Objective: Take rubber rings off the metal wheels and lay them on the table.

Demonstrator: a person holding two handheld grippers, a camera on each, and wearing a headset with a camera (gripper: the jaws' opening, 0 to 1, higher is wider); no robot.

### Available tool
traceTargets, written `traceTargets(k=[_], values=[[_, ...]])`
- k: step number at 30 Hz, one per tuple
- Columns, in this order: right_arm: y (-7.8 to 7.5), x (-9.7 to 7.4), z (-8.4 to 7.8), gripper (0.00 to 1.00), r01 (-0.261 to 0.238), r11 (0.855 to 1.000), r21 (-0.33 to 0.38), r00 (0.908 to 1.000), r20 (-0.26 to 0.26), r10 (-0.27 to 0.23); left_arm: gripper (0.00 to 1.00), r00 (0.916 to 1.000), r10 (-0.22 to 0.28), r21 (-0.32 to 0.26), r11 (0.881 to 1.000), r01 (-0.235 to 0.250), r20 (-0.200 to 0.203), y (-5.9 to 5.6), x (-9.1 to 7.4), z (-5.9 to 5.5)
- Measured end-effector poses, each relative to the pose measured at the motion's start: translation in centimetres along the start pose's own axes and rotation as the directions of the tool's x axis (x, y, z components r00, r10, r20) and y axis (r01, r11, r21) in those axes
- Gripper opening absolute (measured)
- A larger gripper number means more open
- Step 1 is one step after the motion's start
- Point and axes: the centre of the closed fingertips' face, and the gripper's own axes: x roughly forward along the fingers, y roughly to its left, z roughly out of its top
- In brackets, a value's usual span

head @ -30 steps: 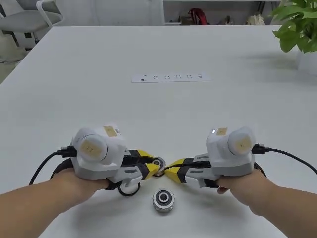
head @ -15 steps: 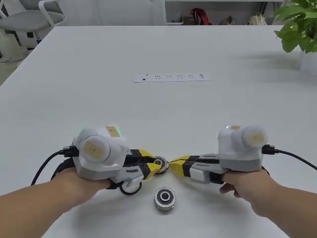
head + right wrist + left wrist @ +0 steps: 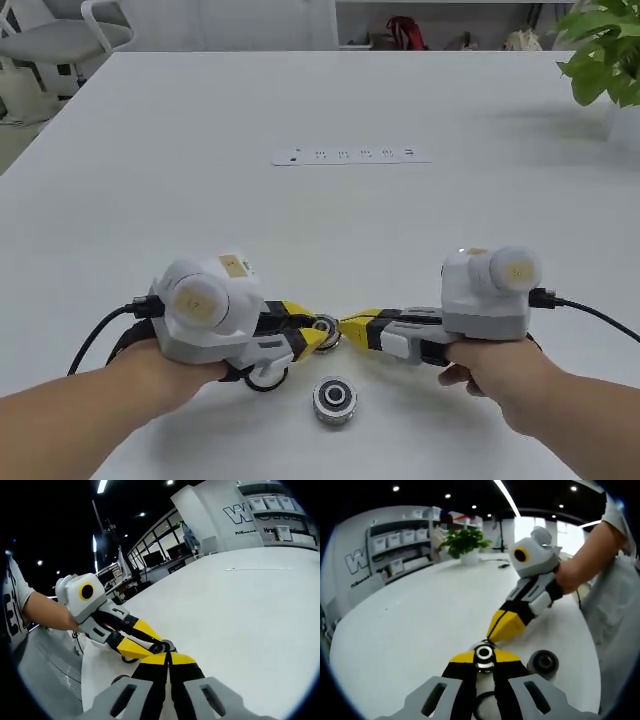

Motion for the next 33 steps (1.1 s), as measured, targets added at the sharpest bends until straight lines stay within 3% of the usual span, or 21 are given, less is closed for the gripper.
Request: traceTargets(k=[2,5,16,19,20,21,25,33], values=[[0.2,0.0,0.1,0.0,-0.006,0.999,0.032,1.0,-0.001,0.006,0.11,1.0,0.0,-0.002,1.0,0.0,0.0,0.0,0.0,0.0],[0.6,0.2,0.1,0.0,-0.016,1.0,-0.001,0.9998,-0.007,0.016,0.11,1.0,0.001,0.002,1.0,-0.001,-0.007,0.0,0.0,0.0],[1.1,0.3,0.3,0.0,-0.036,0.999,-0.018,0.9993,-0.011,0.035,0.11,0.9998,0.004,0.008,1.0,-0.004,-0.02,0.0,0.1,0.0],[1.9,0.6,0.6,0.0,-0.057,0.998,-0.028,0.9984,-0.004,0.057,0.11,0.9998,0.003,0.008,1.0,-0.003,-0.018,0.0,0.1,0.0],[2.6,0.8,0.8,0.0,-0.088,0.995,-0.043,0.9961,0.0,0.089,0.11,0.9998,0.004,0.007,1.0,-0.003,-0.018,0.0,0.1,0.0],[2.2,0.7,0.8,0.0,-0.059,0.997,-0.054,0.9982,-0.001,0.059,0.11,0.9999,0.003,0.007,1.0,-0.003,-0.016,0.0,0.1,0.0],[1.2,0.3,0.6,0.0,-0.045,0.998,-0.033,0.999,0.001,0.045,0.11,0.9999,0.006,0.007,1.0,-0.006,-0.012,0.0,0.1,0.1],[1.2,0.2,0.6,0.0,-0.041,0.999,-0.016,0.9991,0.005,0.041,0.12,0.9999,0.015,-0.001,1.0,-0.015,0.004,-0.1,0.0,0.2]])
